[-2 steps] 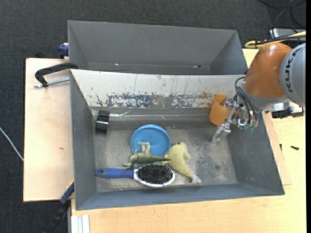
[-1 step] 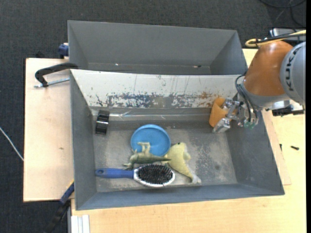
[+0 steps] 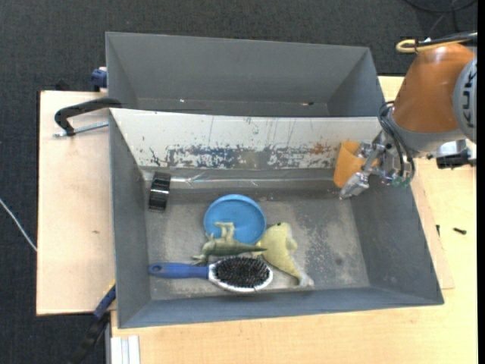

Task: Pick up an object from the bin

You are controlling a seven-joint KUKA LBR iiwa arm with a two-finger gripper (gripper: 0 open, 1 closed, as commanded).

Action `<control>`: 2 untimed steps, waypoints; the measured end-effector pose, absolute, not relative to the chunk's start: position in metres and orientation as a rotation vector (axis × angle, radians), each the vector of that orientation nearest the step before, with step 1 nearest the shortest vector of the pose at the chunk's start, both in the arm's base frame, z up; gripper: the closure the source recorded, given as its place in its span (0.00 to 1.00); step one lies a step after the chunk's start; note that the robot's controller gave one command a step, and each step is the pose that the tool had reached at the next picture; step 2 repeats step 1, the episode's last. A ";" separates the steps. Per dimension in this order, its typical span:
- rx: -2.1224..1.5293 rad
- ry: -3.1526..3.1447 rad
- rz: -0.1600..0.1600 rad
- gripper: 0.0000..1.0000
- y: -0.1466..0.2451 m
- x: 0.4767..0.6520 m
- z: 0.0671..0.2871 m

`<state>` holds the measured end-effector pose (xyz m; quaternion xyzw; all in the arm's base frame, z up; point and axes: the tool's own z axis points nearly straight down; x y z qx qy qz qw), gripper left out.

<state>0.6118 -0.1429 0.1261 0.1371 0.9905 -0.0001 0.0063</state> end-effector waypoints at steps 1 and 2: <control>0.429 3.100 0.000 1.00 -0.143 0.614 0.172; 0.429 3.100 0.000 1.00 -0.143 0.614 0.172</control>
Offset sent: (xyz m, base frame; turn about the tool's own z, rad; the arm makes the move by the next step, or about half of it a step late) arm -0.0001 0.0001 0.0410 0.0000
